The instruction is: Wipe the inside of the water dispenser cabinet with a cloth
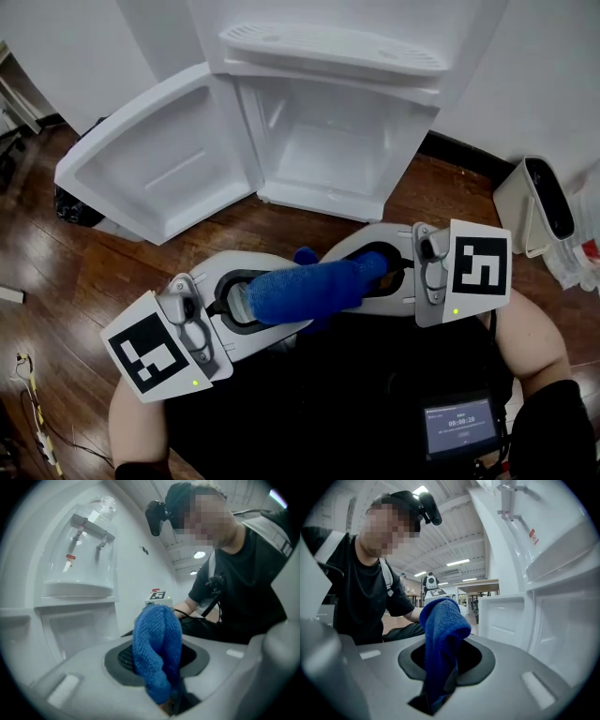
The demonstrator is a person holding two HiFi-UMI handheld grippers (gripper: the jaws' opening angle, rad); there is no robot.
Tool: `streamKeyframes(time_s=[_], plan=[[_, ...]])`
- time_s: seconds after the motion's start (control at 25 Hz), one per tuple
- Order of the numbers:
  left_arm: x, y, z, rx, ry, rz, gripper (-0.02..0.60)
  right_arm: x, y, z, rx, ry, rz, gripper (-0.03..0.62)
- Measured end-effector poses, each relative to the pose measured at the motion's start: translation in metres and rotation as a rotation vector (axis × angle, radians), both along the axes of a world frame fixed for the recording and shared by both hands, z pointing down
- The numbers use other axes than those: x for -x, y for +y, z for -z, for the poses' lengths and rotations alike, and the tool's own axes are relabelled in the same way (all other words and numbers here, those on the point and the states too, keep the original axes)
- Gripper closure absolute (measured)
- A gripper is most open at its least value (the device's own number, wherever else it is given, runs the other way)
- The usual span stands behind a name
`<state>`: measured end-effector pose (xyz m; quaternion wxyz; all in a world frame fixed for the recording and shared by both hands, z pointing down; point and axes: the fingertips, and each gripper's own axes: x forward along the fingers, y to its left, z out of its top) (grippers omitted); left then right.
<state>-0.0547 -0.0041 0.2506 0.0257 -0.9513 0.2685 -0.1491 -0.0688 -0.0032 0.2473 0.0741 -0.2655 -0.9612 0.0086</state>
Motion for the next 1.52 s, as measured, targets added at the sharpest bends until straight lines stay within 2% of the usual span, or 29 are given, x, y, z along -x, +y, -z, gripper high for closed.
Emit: streamKeyframes(time_s=[0.16, 0.24, 0.32, 0.36, 0.44, 0.48, 0.56, 0.64, 0.68, 0.76, 0.88, 1.0, 1.16, 1.28, 1.36, 1.52], plan=[[0.0, -0.005, 0.003, 0.002, 0.043, 0.041, 0.441, -0.001, -0.013, -0.012, -0.005, 0.014, -0.004, 0.503], [0.004, -0.01, 0.005, 0.004, 0.068, 0.089, 0.443, 0.002, -0.024, -0.006, 0.009, -0.027, -0.052, 0.439], [0.013, -0.019, 0.015, -0.001, 0.137, 0.159, 0.453, 0.002, -0.042, 0.006, 0.031, -0.067, -0.118, 0.368], [0.021, -0.025, 0.024, -0.013, 0.185, 0.199, 0.453, 0.0, -0.055, 0.014, 0.037, -0.091, -0.163, 0.359], [0.044, -0.04, 0.04, -0.033, 0.282, 0.306, 0.453, -0.005, -0.083, 0.031, 0.047, -0.15, -0.272, 0.355], [0.06, -0.049, 0.044, -0.037, 0.323, 0.388, 0.453, -0.009, -0.097, 0.04, 0.06, -0.181, -0.331, 0.356], [0.096, -0.068, 0.045, -0.042, 0.351, 0.614, 0.453, -0.017, -0.118, 0.061, 0.093, -0.248, -0.445, 0.375], [0.126, -0.089, 0.036, -0.041, 0.291, 0.834, 0.453, -0.022, -0.128, 0.08, 0.097, -0.308, -0.53, 0.422], [0.134, -0.099, 0.03, -0.036, 0.245, 0.909, 0.453, -0.022, -0.128, 0.086, 0.084, -0.33, -0.555, 0.431], [0.142, -0.12, 0.023, -0.012, 0.173, 1.001, 0.453, -0.02, -0.124, 0.089, 0.05, -0.35, -0.567, 0.441], [0.157, -0.155, 0.022, 0.008, 0.142, 1.12, 0.453, -0.015, -0.114, 0.07, 0.026, -0.307, -0.531, 0.45], [0.175, -0.181, 0.034, -0.07, 0.164, 1.242, 0.453, -0.01, -0.108, 0.049, -0.026, -0.242, -0.494, 0.459], [0.184, -0.203, 0.037, -0.169, 0.184, 1.315, 0.457, -0.009, -0.097, 0.052, -0.135, -0.224, -0.449, 0.471], [0.188, -0.213, 0.017, -0.189, 0.167, 1.339, 0.463, -0.021, -0.097, 0.075, -0.1, -0.281, -0.456, 0.484], [0.187, -0.215, -0.009, -0.162, 0.132, 1.346, 0.463, -0.033, -0.104, 0.09, -0.082, -0.324, -0.483, 0.49], [0.187, -0.212, -0.084, -0.01, 0.084, 1.365, 0.463, -0.053, -0.115, 0.116, -0.063, -0.404, -0.549, 0.491]])
